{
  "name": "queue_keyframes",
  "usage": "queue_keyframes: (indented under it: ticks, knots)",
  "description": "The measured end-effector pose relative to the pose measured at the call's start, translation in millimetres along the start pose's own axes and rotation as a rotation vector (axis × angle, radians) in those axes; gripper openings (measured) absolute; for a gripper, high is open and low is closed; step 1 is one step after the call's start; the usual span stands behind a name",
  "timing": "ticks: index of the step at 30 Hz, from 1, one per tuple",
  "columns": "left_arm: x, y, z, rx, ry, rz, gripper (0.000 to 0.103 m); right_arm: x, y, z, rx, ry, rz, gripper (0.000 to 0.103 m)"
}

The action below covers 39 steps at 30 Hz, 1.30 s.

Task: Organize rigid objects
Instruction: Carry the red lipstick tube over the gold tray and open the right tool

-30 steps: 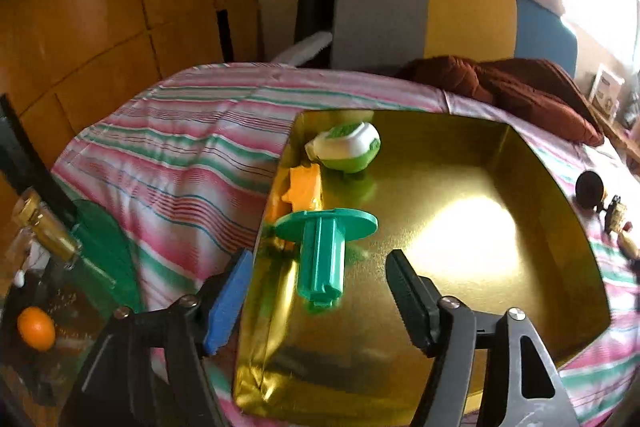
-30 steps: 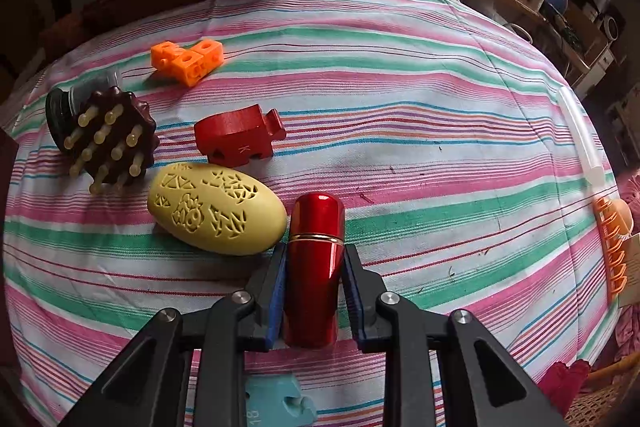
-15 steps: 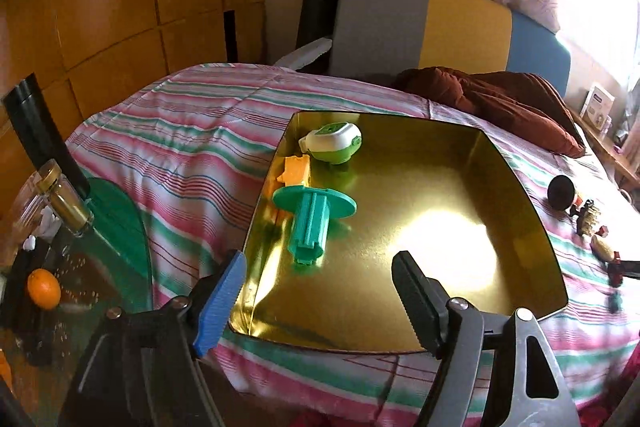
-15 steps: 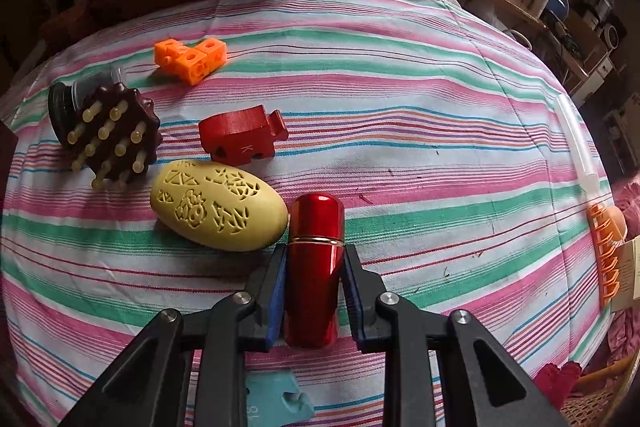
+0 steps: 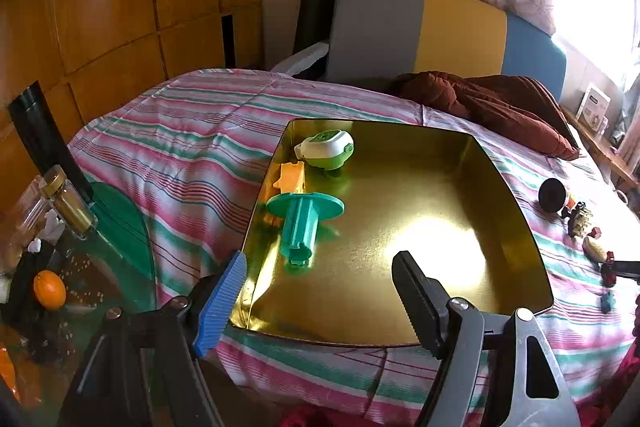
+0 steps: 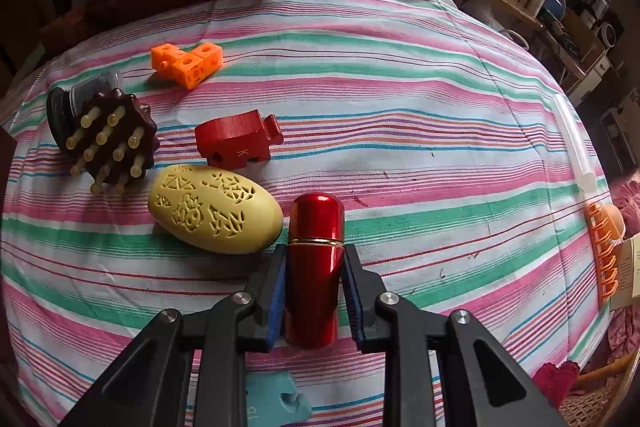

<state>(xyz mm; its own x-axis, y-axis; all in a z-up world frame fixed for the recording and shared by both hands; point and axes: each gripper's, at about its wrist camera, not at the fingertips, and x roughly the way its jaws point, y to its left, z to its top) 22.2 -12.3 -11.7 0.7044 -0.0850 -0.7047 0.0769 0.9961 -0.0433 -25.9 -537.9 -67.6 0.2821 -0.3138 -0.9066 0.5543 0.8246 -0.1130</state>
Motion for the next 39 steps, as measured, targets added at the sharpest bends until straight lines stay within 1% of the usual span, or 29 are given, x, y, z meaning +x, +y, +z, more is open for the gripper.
queue_keyframes:
  ticks: [2, 4, 6, 8, 10, 12, 14, 19, 24, 28, 30, 34, 37, 39]
  knots:
    - [0, 1, 0, -0.001, 0.001, 0.003, 0.076, -2, -3, 0, 0.018, -0.009, -0.004, 0.025]
    - [-1, 4, -2, -0.006, 0.0, 0.007, 0.076, -7, -9, 2, 0.049, -0.037, 0.004, 0.025]
    - [-1, 8, -3, -0.012, 0.005, 0.011, 0.078, -15, -12, 3, 0.068, -0.073, 0.017, 0.025]
    - [-1, 12, -5, -0.02, 0.009, 0.014, 0.079, -26, -12, 4, 0.071, -0.13, 0.042, 0.025]
    - [-1, 16, -7, -0.027, 0.013, 0.015, 0.08, -34, -10, 5, 0.057, -0.168, 0.062, 0.025]
    - [0, 20, -10, -0.03, 0.022, 0.022, 0.08, -41, -6, 5, 0.043, -0.199, 0.102, 0.025]
    - [1, 23, -12, -0.039, 0.028, 0.023, 0.08, -46, 0, 5, 0.029, -0.208, 0.147, 0.025]
    - [1, 28, -15, -0.047, 0.033, 0.028, 0.08, -65, 25, 4, -0.033, -0.229, 0.202, 0.025]
    - [2, 32, -16, -0.058, 0.033, 0.025, 0.08, -95, 67, 3, -0.124, -0.265, 0.285, 0.025]
    - [1, 38, -17, -0.078, 0.03, 0.026, 0.08, -117, 110, -3, -0.218, -0.285, 0.367, 0.025]
    - [1, 42, -18, -0.091, 0.033, 0.031, 0.08, -128, 138, -9, -0.279, -0.288, 0.419, 0.025]
    - [1, 52, -19, -0.118, 0.029, 0.044, 0.08, -142, 198, -25, -0.408, -0.276, 0.526, 0.025]
    - [0, 58, -20, -0.13, 0.029, 0.057, 0.08, -146, 250, -42, -0.508, -0.236, 0.608, 0.025]
    - [1, 63, -21, -0.142, 0.031, 0.064, 0.08, -145, 276, -51, -0.54, -0.201, 0.659, 0.025]
